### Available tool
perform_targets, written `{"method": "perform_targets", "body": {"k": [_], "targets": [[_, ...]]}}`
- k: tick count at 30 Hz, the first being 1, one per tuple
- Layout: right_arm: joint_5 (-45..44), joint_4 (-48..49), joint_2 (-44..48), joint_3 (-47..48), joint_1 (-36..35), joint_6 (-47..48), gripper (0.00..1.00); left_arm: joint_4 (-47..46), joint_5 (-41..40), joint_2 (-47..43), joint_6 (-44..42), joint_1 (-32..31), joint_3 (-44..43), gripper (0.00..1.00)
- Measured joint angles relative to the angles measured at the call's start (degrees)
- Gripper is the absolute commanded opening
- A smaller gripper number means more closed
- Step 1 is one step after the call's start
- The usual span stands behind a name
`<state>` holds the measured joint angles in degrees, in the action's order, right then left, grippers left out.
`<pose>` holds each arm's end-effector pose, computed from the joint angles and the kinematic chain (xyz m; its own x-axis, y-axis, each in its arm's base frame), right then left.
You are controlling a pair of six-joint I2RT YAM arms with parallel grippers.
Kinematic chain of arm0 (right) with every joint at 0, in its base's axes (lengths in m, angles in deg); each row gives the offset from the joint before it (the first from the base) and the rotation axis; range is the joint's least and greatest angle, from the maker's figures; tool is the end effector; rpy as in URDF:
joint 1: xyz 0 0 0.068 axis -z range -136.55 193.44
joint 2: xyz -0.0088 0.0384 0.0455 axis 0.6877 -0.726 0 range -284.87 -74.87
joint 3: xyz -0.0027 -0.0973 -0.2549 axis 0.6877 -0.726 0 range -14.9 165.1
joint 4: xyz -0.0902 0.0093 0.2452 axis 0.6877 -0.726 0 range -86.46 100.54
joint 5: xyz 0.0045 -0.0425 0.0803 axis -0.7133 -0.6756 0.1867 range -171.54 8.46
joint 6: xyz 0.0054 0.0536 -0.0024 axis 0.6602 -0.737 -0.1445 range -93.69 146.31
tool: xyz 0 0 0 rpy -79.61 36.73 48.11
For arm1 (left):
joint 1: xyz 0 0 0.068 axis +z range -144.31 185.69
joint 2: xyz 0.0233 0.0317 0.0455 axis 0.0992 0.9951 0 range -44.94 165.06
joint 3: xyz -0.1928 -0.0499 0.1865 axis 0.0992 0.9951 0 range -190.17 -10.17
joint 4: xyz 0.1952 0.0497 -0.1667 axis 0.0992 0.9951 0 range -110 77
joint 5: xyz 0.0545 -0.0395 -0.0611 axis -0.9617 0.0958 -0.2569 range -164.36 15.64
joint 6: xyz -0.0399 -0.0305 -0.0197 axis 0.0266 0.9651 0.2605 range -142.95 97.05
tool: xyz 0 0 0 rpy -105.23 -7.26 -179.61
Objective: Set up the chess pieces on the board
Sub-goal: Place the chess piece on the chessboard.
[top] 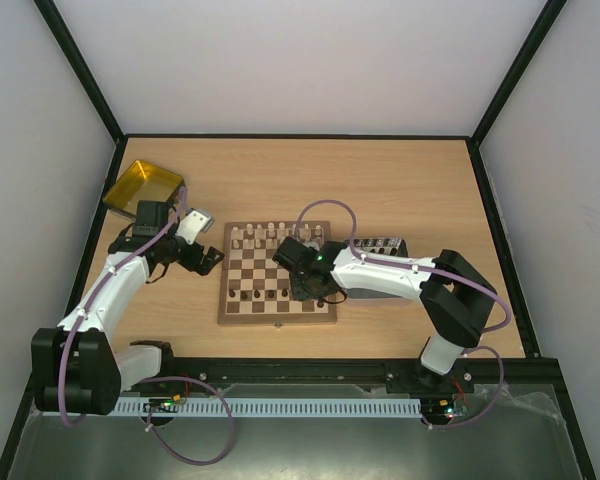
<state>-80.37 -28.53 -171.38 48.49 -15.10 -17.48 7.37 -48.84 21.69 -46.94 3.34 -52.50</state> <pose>0.1671 0.2746 0.1879 -0.9511 -0.2290 -0.2075 -0.2743 0.9348 0.2258 0.2283 -0.0247 0.2264 -0.5926 0.3915 -0.7040 0.5963 0.8007 -0.0567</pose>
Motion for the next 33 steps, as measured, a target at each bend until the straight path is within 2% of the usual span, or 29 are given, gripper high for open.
{"method": "perform_targets", "body": {"k": [3, 14, 21, 25, 31, 33], "targets": [[-0.07, 0.02, 0.00, 0.00, 0.00, -0.09, 0.23, 0.00, -0.02, 0.00, 0.00, 0.00, 0.00, 1.00], [-0.33, 0.13, -0.02, 0.02, 0.00, -0.20, 0.22, -0.02, 0.00, 0.00, 0.00, 0.00, 0.00, 1.00], [-4.09, -1.03, 0.15, 1.92, 0.02, -0.37, 0.24, 0.00, -0.02, 0.00, 0.00, 0.00, 0.00, 0.99], [-6.95, -1.81, 2.43, 2.32, 0.39, -0.52, 0.34, -0.04, -0.09, -0.04, 0.00, 0.00, 0.00, 0.99], [-6.95, -1.29, 7.28, 1.51, 3.76, -0.44, 0.65, -0.13, -0.33, -0.66, 0.02, 0.00, 0.00, 1.00], [-6.08, -1.18, 8.07, 1.20, 4.85, -0.15, 0.66, -0.24, -0.50, -0.68, 0.02, 0.00, 0.02, 1.00]]}}
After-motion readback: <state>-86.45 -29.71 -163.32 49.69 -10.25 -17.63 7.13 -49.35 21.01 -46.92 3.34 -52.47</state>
